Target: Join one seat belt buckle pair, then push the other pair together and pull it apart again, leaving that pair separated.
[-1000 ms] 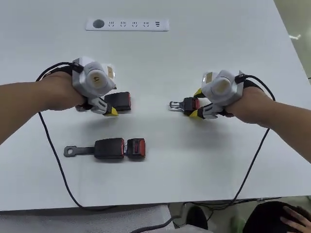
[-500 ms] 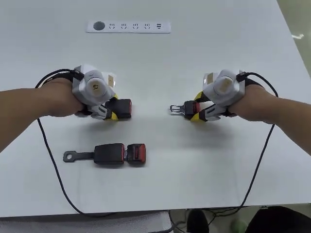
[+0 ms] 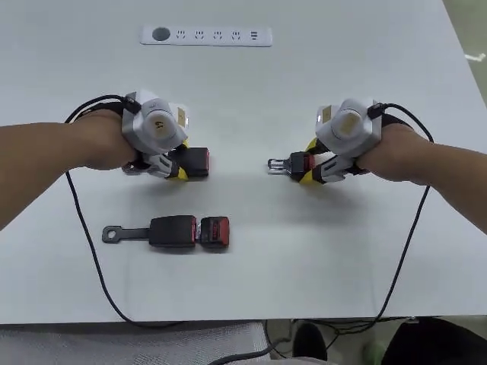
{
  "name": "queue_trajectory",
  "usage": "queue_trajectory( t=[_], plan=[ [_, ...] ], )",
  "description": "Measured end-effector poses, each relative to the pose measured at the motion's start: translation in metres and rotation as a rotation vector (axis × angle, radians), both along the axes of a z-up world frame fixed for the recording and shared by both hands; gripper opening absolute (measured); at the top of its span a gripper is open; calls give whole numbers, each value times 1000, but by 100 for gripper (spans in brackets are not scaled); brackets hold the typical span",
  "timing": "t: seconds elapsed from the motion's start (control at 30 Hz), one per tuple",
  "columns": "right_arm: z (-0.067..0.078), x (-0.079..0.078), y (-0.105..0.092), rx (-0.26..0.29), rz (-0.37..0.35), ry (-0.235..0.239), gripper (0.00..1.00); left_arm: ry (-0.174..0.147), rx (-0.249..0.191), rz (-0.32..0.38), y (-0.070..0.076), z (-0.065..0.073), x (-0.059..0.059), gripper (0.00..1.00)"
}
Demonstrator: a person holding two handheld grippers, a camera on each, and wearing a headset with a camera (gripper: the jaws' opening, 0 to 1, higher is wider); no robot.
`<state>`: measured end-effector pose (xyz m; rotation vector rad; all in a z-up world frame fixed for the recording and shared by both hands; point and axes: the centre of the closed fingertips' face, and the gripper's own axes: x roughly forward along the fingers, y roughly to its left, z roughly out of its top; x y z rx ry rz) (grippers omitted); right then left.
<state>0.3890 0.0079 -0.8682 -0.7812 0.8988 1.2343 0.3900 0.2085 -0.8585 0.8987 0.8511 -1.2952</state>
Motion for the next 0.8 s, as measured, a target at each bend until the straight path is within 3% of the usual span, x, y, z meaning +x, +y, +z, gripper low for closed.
queue_trajectory(
  t=[0.27,0.8],
  plan=[
    [0,-1,33,38,-9,-13,35,7,2,-1,0,0,-1,33],
    [10,-5,108,45,21,-45,35,7,4,1,1,-1,0,33]
  ],
)
